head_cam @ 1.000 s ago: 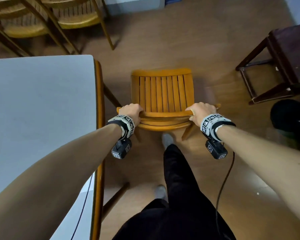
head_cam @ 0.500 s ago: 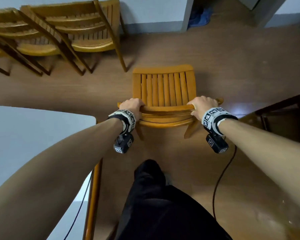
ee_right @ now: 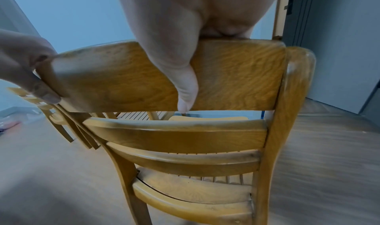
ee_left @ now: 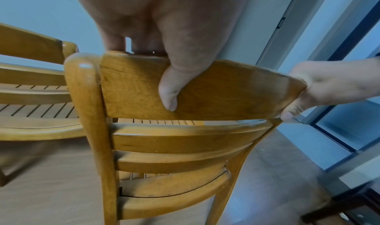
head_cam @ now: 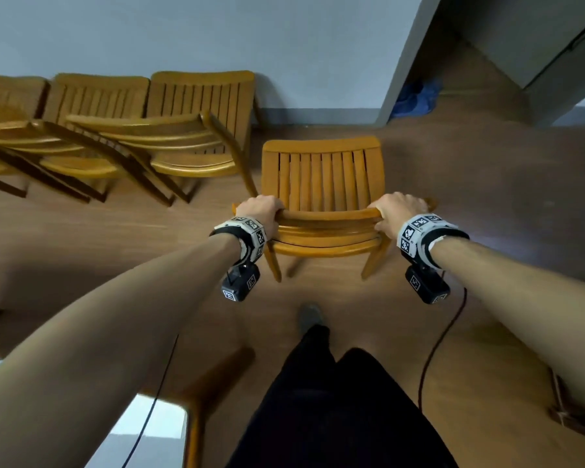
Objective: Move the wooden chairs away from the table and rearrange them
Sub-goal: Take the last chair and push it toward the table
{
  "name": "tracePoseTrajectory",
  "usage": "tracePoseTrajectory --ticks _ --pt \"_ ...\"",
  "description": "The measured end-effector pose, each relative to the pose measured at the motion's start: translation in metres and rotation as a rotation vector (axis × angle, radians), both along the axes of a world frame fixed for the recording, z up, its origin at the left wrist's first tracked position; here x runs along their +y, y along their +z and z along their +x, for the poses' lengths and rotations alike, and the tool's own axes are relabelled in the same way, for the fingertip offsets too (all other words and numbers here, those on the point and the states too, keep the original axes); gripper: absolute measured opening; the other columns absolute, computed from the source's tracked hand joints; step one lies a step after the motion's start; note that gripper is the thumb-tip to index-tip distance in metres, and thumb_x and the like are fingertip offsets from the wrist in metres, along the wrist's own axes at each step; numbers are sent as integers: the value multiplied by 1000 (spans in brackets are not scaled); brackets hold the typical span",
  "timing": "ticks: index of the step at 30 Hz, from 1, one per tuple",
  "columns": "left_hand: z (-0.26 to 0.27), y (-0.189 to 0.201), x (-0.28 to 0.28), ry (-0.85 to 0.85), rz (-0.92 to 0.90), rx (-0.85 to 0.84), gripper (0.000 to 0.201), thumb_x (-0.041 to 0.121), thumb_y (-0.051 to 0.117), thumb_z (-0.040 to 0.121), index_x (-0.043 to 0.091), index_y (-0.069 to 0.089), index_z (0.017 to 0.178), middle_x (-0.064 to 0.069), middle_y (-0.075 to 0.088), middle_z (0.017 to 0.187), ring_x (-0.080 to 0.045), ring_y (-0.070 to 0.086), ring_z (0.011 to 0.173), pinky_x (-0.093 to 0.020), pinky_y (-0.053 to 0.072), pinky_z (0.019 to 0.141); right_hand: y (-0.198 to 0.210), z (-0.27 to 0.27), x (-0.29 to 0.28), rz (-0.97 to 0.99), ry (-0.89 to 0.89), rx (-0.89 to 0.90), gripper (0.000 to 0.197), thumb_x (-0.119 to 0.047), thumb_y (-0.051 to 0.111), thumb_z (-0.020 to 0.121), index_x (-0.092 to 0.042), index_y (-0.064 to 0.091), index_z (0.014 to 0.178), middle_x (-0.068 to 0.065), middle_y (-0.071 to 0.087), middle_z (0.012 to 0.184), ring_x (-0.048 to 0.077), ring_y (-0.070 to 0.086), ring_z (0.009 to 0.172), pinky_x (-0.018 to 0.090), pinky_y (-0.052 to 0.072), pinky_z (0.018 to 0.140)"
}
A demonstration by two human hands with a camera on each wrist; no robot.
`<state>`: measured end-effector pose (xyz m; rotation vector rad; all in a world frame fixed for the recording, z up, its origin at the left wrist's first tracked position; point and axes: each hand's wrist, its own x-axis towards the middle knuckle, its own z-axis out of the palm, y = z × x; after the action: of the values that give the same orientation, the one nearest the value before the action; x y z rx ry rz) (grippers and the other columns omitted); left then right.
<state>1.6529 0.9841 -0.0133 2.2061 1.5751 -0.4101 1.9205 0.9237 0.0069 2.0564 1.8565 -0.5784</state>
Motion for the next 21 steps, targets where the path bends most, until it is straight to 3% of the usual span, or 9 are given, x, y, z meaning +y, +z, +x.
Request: tracePoseTrajectory --ticks 4,12,17,21 --pt "7 -5 69 0 9 8 21 19 62 91 28 67 110 3 62 97 -23 62 89 -34 52 71 -6 10 77 4 29 5 10 -26 71 87 -29 69 78 -3 62 77 26 57 76 32 40 67" --pt "22 -23 188 124 -30 16 33 13 59 90 29 70 116 -1 68 103 -25 63 91 -35 53 73 -40 25 214 -18 160 12 12 -28 59 90 -30 67 82 -1 64 83 28 58 78 34 43 68" --pt "25 -47 246 177 -14 0 41 11 61 90 28 66 127 -4 68 111 -26 63 98 -41 56 84 -66 30 272 -26 264 42 6 -34 68 88 -30 64 88 -2 65 82 27 62 80 35 48 68" --pt "17 -56 286 231 29 19 44 7 60 88 26 67 127 -6 68 116 -31 54 116 -43 47 101 -85 20 306 18 345 45 15 -38 60 94 -28 66 104 1 66 84 27 63 79 33 44 64"
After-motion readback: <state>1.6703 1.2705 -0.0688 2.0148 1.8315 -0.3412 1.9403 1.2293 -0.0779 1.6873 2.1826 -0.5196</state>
